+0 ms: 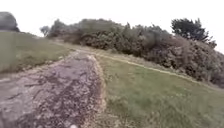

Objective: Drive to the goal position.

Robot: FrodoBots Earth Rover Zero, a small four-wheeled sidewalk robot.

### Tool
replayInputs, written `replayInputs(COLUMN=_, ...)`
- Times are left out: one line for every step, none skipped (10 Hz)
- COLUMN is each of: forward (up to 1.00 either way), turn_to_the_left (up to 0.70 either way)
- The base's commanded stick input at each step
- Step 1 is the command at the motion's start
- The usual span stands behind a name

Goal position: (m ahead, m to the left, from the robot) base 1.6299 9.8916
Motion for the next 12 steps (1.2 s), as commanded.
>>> replayInputs(forward=0.70, turn_to_the_left=0.00)
replayInputs(forward=0.70, turn_to_the_left=0.00)
replayInputs(forward=0.70, turn_to_the_left=0.04)
replayInputs(forward=0.70, turn_to_the_left=0.26)
replayInputs(forward=0.70, turn_to_the_left=0.35)
replayInputs(forward=0.70, turn_to_the_left=0.35)
replayInputs(forward=0.70, turn_to_the_left=0.35)
replayInputs(forward=0.70, turn_to_the_left=0.35)
replayInputs(forward=0.70, turn_to_the_left=0.35)
replayInputs(forward=0.70, turn_to_the_left=0.35)
replayInputs(forward=0.70, turn_to_the_left=0.35)
replayInputs(forward=0.70, turn_to_the_left=0.19)
